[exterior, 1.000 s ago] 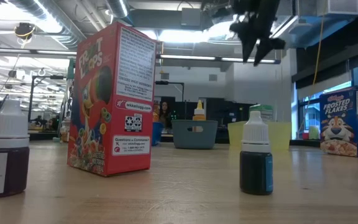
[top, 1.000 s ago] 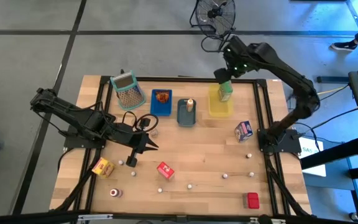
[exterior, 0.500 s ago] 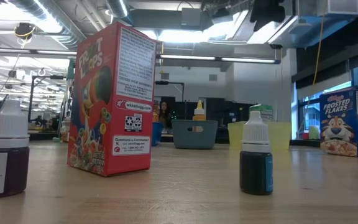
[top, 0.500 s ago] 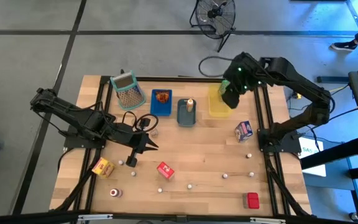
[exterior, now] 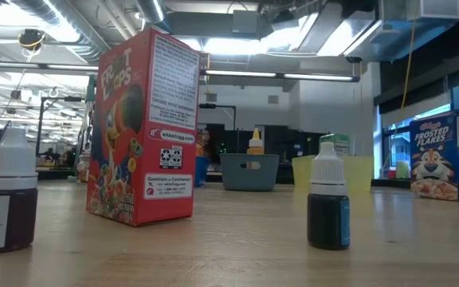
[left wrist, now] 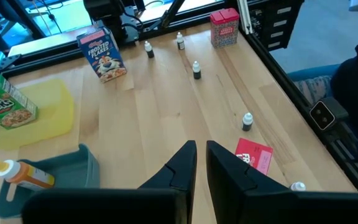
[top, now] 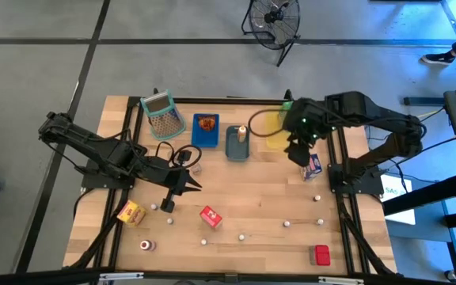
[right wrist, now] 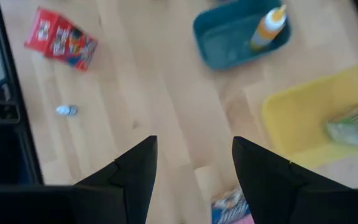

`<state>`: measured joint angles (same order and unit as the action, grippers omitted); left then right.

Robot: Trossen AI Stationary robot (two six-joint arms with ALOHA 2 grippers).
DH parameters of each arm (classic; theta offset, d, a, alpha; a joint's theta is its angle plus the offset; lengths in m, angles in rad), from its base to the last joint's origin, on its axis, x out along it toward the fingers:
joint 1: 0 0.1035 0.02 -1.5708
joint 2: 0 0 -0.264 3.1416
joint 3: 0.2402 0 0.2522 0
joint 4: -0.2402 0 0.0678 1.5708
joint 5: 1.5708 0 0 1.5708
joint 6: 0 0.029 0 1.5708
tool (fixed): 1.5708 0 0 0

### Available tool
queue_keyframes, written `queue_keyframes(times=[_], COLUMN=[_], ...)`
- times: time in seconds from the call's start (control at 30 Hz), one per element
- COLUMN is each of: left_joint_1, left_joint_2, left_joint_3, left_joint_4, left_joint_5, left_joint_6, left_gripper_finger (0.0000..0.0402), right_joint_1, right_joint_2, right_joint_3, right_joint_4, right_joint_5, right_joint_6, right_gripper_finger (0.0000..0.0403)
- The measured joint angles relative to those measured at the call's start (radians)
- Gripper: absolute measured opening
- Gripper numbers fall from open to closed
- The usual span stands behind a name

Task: Pick & Place Kitchen Items
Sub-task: Put the big red food coloring bottle into the dark green bin

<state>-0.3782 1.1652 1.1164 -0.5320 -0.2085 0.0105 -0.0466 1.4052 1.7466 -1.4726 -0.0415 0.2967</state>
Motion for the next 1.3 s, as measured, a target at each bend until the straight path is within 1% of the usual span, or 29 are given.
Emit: queue_keyframes(times=[0.2, 0.37, 0.47, 0.67, 0.83, 1.03, 1.13, 1.2, 1.3], left_joint_1=[0.000, 0.000, 0.000, 0.000, 0.000, 0.000, -0.002, -0.002, -0.002], left_joint_2=[0.000, 0.000, 0.000, 0.000, 0.000, 0.000, 0.000, 0.000, 0.000], left_joint_3=[0.000, 0.000, 0.000, 0.000, 0.000, 0.000, 0.000, 0.000, 0.000], left_joint_4=[0.000, 0.000, 0.000, 0.000, -0.001, -0.032, -0.047, -0.048, -0.053], left_joint_5=[0.000, -0.008, -0.008, -0.008, -0.004, 0.137, 0.195, 0.211, 0.195], left_joint_6=[0.001, 0.002, 0.002, 0.034, -0.065, -0.192, -0.205, -0.202, -0.221], left_gripper_finger=[0.0031, 0.0031, 0.0031, 0.0031, 0.0031, 0.0031, 0.0031, 0.0031, 0.0031], right_joint_1=[0.051, 0.057, 0.072, 0.114, 0.129, 0.129, 0.129, 0.129, 0.129], right_joint_2=[0.000, 0.011, 0.021, 0.038, 0.045, 0.050, 0.049, 0.049, 0.049], right_joint_3=[0.000, -0.001, -0.002, -0.002, -0.002, -0.002, -0.002, -0.002, -0.002], right_joint_4=[-0.013, 0.021, -0.023, -0.048, -0.018, -0.005, -0.004, -0.004, -0.004], right_joint_5=[-0.001, 0.016, -0.014, -0.007, -0.004, -0.003, -0.003, -0.003, -0.002], right_joint_6=[0.007, -0.051, -0.049, -0.050, -0.050, -0.050, -0.050, -0.050, -0.050], right_gripper_finger=[0.0211, 0.0211, 0.0211, 0.0211, 0.0211, 0.0211, 0.0211, 0.0211, 0.0211])
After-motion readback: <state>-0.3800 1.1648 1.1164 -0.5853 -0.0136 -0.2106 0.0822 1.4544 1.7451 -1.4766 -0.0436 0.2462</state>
